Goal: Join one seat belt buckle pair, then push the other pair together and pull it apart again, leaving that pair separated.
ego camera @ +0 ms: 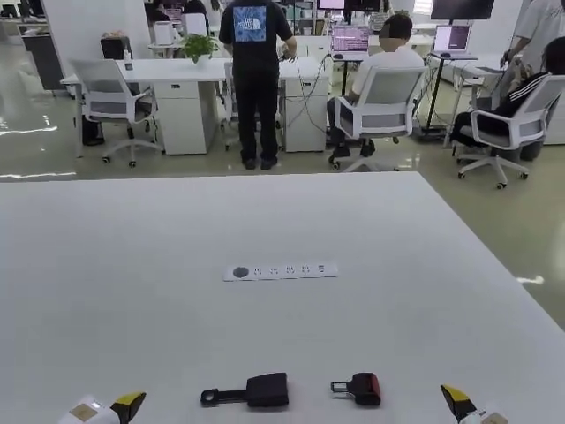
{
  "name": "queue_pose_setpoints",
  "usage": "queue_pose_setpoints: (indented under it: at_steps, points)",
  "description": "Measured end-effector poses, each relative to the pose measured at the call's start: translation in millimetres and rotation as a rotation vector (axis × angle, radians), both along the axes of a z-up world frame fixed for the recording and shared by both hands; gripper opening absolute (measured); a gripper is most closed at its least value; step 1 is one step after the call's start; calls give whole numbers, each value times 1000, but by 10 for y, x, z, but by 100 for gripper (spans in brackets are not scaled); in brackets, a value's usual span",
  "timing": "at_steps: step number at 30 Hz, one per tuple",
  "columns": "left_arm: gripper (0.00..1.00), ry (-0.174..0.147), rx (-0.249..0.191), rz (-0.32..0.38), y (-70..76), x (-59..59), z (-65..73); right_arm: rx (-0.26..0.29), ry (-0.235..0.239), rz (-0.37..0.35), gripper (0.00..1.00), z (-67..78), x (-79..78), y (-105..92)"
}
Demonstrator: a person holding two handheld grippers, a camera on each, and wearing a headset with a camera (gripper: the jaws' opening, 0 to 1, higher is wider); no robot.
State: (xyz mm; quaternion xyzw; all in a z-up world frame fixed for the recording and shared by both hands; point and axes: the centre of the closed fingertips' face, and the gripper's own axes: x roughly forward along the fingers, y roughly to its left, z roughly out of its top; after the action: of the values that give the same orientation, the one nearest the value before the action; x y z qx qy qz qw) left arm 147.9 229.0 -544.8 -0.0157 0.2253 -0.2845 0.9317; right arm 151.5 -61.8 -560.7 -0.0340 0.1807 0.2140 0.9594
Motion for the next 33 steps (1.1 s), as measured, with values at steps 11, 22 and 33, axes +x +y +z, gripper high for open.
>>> queue_pose_setpoints:
  at_steps: [11, 22, 33]
  points:
    - [100, 6, -8, 4, 0, -12, -4, -2, 7, -1, 94, -13, -25, 4]
    - [100, 4, 4, -4, 15, -22, -19, -9, 16, -1, 94, -56, -44, -8]
    - [100, 6, 1, 0, 33, -25, -38, -9, 18, 0, 93, -63, -44, -5]
